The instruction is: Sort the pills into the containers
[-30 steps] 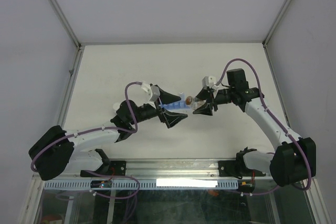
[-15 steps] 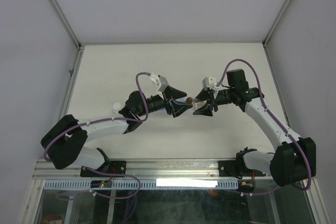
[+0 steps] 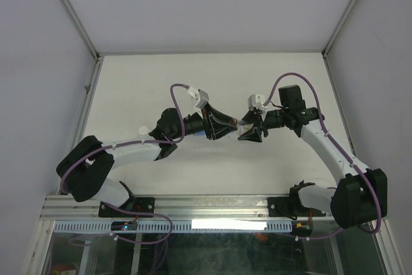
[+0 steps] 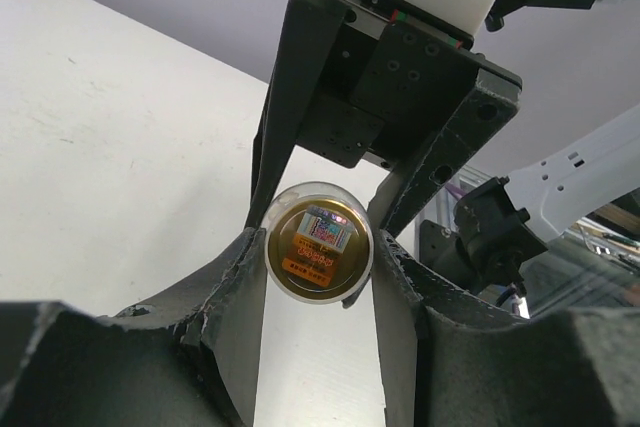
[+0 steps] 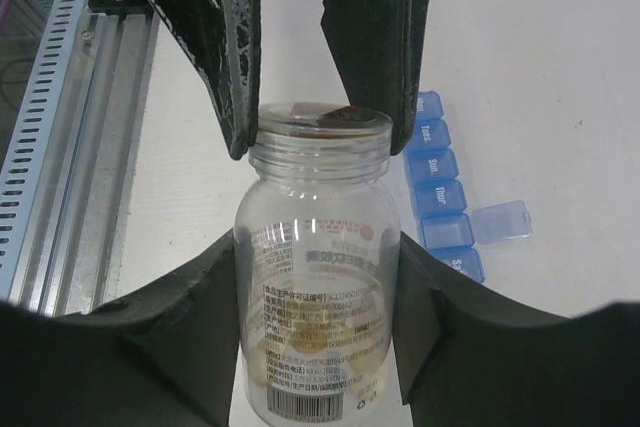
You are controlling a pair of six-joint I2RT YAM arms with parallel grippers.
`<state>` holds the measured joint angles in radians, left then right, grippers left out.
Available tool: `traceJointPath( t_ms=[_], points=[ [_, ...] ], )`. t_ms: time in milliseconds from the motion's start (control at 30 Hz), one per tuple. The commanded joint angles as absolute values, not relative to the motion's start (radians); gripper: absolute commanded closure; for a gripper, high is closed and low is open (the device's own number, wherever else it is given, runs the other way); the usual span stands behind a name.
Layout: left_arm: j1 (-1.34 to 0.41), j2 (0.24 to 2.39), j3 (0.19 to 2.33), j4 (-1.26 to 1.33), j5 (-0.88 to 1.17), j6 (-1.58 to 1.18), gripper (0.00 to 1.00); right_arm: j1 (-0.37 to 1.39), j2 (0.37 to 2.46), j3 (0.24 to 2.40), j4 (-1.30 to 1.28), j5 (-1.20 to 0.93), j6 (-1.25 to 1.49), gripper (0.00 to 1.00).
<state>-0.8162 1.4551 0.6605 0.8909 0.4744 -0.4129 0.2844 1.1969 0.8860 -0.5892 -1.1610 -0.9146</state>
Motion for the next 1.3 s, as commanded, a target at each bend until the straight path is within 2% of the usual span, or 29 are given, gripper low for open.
traceJointPath(
  t_ms=[0, 200, 333, 533, 700, 1033, 1067, 1167, 1267],
  points=[
    [-0.815, 1.473, 0.687, 0.961, 0.390, -0.551, 1.00, 0.301, 1.184, 0.900, -0.550, -1.201, -0.912, 1.00],
    [-0.851, 1.474, 0.660, 0.890, 0.008, -0.774, 1.00, 0.296, 1.208, 0.894, -0.423, -1.063, -0.751, 1.00],
    [-0.866, 1.477, 0.682, 0.847, -0.093, -0.897, 1.00, 0.293, 1.219, 0.888, -0.403, -1.042, -0.727, 1.00],
    [-0.893, 1.411, 0.759, 0.613, -0.215, -0.960, 1.00, 0.291, 1.224, 0.890, -0.395, -1.005, -0.721, 1.00],
    [-0.897, 1.359, 0.775, 0.522, -0.253, -0.981, 1.00, 0.291, 1.227, 0.887, -0.384, -0.978, -0.710, 1.00],
    [-0.910, 1.358, 0.813, 0.487, -0.167, -1.059, 1.00, 0.292, 1.224, 0.881, -0.381, -1.001, -0.717, 1.00],
    [-0.914, 1.357, 0.813, 0.500, -0.159, -1.053, 0.96, 0.291, 1.226, 0.882, -0.385, -1.006, -0.720, 1.00],
    [-0.920, 1.357, 0.813, 0.509, -0.132, -1.028, 0.72, 0.292, 1.224, 0.884, -0.391, -1.016, -0.724, 1.00],
    [-0.920, 1.342, 0.785, 0.543, -0.116, -1.015, 0.41, 0.292, 1.221, 0.886, -0.394, -1.033, -0.723, 1.00]
  ],
)
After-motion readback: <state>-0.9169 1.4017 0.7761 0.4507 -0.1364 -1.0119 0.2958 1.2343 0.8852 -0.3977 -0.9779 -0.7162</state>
